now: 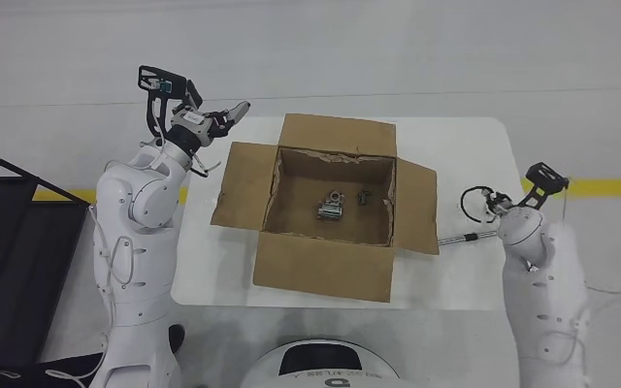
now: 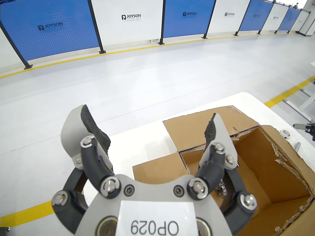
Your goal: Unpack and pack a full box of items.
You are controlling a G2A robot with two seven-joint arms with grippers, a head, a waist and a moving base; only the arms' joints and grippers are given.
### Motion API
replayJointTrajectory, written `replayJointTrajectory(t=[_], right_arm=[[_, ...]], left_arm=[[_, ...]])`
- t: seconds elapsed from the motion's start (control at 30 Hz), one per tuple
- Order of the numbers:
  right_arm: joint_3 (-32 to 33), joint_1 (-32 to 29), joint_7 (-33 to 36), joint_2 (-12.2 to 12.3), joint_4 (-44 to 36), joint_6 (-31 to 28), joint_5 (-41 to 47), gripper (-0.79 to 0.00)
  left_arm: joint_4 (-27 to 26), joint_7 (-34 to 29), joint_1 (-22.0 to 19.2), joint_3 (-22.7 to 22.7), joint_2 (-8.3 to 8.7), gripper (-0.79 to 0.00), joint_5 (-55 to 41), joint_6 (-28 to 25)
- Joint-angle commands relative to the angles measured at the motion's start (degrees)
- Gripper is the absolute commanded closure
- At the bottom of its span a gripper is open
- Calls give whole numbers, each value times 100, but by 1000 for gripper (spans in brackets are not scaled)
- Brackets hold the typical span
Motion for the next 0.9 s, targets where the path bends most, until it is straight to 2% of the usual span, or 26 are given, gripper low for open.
replayJointTrajectory(t=[0.0, 0.13, 0.17, 0.7, 0.77, 0.87], right_arm=[[-72, 260, 13, 6, 447, 72, -196, -400], [-270, 649, 6, -2, 1029, 186, -489, -382], [-288, 708, 3, -4, 1106, 200, -510, -357], [-310, 1262, -20, -19, 2233, 56, -505, -323], [-326, 1292, -44, -24, 2302, 32, -498, -305], [-361, 1350, -83, -32, 2412, 36, -506, -209]], left_arm=[[0, 0, -1, -4, 0, -785, -5, 0], [0, 0, -1, -4, 0, -785, -5, 0], [0, 0, -1, -4, 0, -785, -5, 0], [0, 0, -1, -4, 0, -785, -5, 0], [0, 0, -1, -4, 0, -785, -5, 0], [0, 0, -1, -4, 0, -785, -5, 0]])
